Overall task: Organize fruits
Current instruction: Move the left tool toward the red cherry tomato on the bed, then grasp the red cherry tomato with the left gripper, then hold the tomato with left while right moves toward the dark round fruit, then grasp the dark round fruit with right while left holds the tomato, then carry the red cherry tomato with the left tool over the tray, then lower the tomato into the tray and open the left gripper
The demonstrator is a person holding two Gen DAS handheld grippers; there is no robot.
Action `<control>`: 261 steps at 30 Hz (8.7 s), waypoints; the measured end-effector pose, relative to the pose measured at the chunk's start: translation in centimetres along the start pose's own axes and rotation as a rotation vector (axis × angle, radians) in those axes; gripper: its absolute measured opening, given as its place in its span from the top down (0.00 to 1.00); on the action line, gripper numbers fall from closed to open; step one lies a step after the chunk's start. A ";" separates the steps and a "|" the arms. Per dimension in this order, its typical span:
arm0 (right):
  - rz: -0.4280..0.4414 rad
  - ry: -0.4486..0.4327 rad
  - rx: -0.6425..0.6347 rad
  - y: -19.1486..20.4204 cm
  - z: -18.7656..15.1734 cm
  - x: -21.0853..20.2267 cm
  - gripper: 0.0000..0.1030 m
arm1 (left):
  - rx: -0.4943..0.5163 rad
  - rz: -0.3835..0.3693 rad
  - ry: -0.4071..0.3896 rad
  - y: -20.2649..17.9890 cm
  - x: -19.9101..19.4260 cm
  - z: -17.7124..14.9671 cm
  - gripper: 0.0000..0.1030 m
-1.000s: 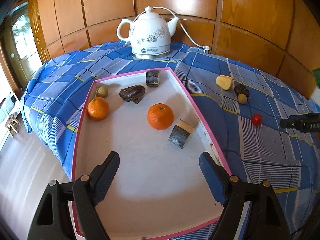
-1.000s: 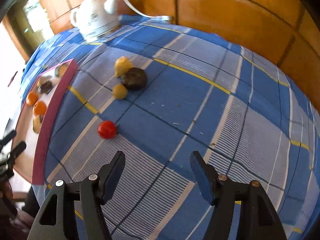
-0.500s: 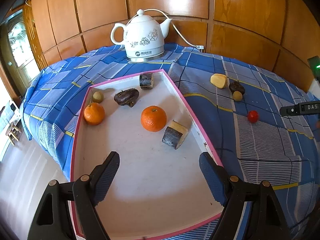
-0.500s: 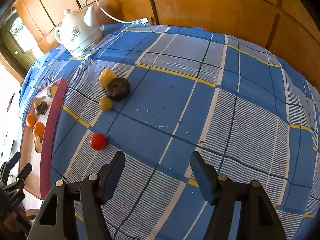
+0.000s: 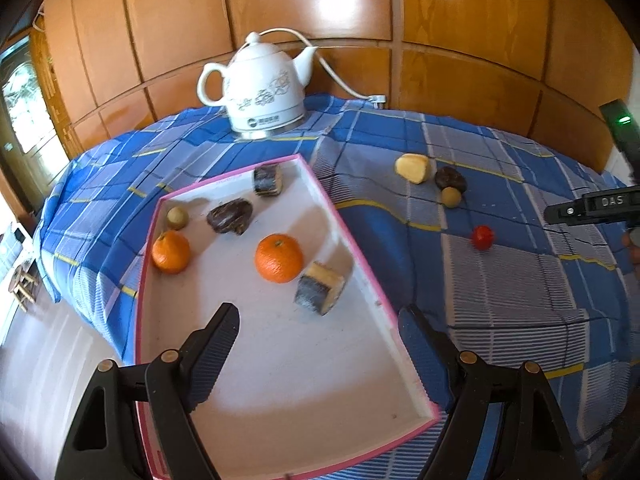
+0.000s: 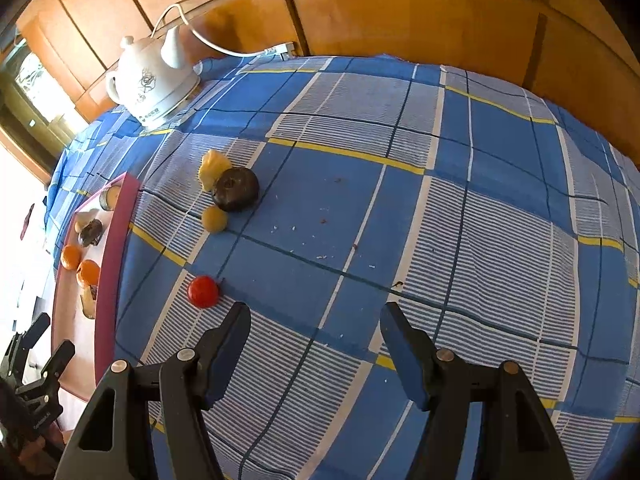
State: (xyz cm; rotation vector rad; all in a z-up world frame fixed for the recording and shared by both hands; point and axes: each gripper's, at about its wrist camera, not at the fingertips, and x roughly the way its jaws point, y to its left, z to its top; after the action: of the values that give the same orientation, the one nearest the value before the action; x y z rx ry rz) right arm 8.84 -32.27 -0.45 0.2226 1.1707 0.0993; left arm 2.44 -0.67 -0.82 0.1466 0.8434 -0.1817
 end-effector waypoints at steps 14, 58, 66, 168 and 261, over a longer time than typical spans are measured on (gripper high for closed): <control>0.033 -0.032 0.081 -1.3 0.4 -1.3 0.34 | 0.070 -0.165 0.095 -4.4 1.3 1.8 0.36; 0.001 -0.037 0.009 -0.2 0.3 -1.3 0.34 | 0.036 -0.335 0.080 -11.4 10.6 4.5 0.74; -0.010 -0.006 0.016 -0.4 0.1 -0.2 0.34 | 0.050 -0.325 0.037 -11.7 10.5 4.0 0.74; -0.022 0.134 -0.203 -2.2 1.2 5.2 0.53 | 0.147 -0.404 -0.004 -11.2 7.1 -0.3 0.74; -0.114 0.093 -0.303 0.3 0.7 5.4 0.53 | -0.409 -0.072 0.063 12.5 6.6 2.3 0.67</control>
State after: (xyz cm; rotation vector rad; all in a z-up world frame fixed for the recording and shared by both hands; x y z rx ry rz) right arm 11.60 -31.02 -5.00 -0.1166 1.2419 0.1864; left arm 11.17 10.41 -3.60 -0.2632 0.9329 -0.0691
